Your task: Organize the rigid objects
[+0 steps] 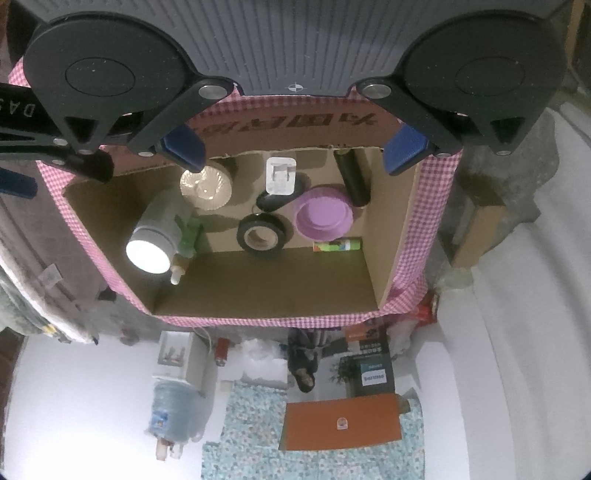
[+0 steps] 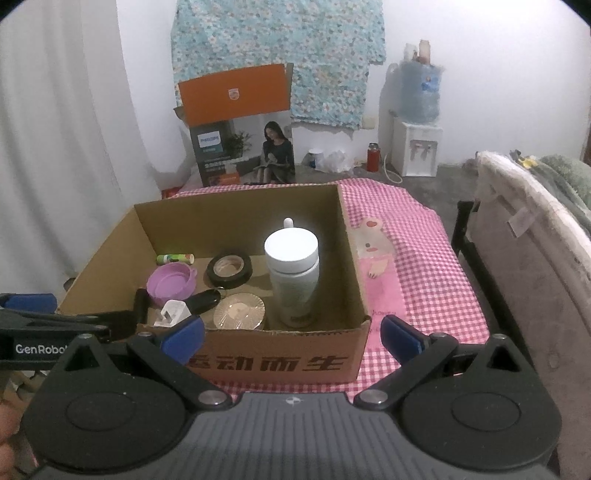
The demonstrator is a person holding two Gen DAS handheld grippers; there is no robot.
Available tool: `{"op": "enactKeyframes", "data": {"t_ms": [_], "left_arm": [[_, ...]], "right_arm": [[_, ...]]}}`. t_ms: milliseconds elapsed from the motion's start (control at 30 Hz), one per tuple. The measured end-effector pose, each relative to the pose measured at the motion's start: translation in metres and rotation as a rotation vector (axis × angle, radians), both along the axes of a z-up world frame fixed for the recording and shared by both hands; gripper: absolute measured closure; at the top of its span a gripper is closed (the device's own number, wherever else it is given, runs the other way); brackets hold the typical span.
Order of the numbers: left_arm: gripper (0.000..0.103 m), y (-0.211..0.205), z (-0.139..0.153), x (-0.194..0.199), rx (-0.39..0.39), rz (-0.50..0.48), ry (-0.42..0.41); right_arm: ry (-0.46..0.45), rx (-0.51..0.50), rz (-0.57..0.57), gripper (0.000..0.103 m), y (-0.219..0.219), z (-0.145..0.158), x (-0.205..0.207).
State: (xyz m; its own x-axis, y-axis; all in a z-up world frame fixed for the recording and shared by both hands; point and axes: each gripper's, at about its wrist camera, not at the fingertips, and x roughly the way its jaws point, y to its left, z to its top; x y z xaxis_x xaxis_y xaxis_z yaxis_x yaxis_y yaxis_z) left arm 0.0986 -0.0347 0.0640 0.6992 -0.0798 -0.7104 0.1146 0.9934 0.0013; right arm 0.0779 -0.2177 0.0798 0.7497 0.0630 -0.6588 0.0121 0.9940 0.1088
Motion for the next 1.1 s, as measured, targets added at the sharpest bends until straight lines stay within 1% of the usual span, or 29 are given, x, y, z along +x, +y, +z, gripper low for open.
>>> {"op": "enactKeyframes", "data": {"t_ms": [200,1100], "left_arm": [[0.000,-0.0001,0.0011,0.0013,0.003,0.003,-0.003],[0.000,0.0016,0.0014,0.0024,0.017,0.010,-0.002]], "right_arm": [[0.012,0.005,-0.015,0.000,-0.0011,-0.0022,0.0028],[0.023,0.010,-0.014,0.000,0.0003,-0.0033,0.0048]]}}
